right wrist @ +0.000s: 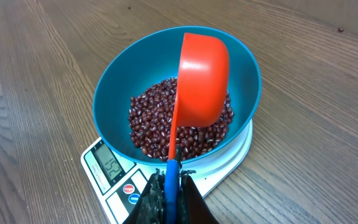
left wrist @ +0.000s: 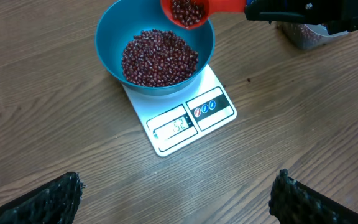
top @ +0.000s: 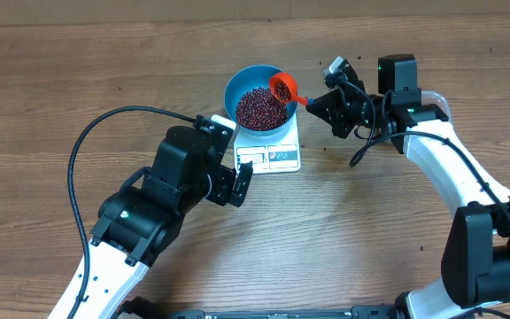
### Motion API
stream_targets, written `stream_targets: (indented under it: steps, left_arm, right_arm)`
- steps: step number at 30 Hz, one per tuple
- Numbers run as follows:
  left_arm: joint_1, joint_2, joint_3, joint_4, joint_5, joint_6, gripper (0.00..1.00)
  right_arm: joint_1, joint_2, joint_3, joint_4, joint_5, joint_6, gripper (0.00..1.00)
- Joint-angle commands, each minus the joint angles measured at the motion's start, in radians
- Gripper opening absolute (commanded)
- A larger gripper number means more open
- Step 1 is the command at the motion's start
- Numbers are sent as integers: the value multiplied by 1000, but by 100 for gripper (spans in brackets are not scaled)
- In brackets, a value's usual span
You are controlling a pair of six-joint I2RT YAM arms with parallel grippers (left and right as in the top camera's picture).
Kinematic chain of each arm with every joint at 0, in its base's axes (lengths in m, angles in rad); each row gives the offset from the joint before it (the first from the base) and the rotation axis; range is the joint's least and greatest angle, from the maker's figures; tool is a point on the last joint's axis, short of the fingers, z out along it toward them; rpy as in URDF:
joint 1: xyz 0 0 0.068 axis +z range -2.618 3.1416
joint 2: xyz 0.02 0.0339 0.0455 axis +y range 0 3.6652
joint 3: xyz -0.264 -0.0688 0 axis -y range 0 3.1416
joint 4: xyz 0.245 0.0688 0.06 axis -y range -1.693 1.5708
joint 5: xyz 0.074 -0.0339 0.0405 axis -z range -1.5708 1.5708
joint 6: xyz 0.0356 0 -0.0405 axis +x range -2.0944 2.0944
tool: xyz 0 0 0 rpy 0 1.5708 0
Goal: Scoop item into bowl and weigh 150g on scale
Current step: 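Tilt the scoop with the right gripper to pour beans into the bowl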
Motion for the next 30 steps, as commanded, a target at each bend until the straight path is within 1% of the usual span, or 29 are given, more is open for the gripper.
stream_targets:
  steps: [1,9,19,22,26,30]
  left_arm:
    - [7,0,-6,0,-8,8,100]
    - [7,0,-6,0,-8,8,100]
    - [7,0,-6,0,-8,8,100]
    - [7,0,-6,0,-8,8,99]
    - [7,0,-6,0,-8,8,100]
    - [7,0,-6,0,-8,8,100]
  right_arm:
    - [3,4,8,-3,-32,-1,4]
    - [3,4,8,-4,-43,71,4]
    - [3,4,8,-3,-48,318,4]
    - [3,4,8,-3,-94,373,4]
    - [-7,1,9,-2,-151,395,4]
    - [-34,-22,9,-2,-164,423,4]
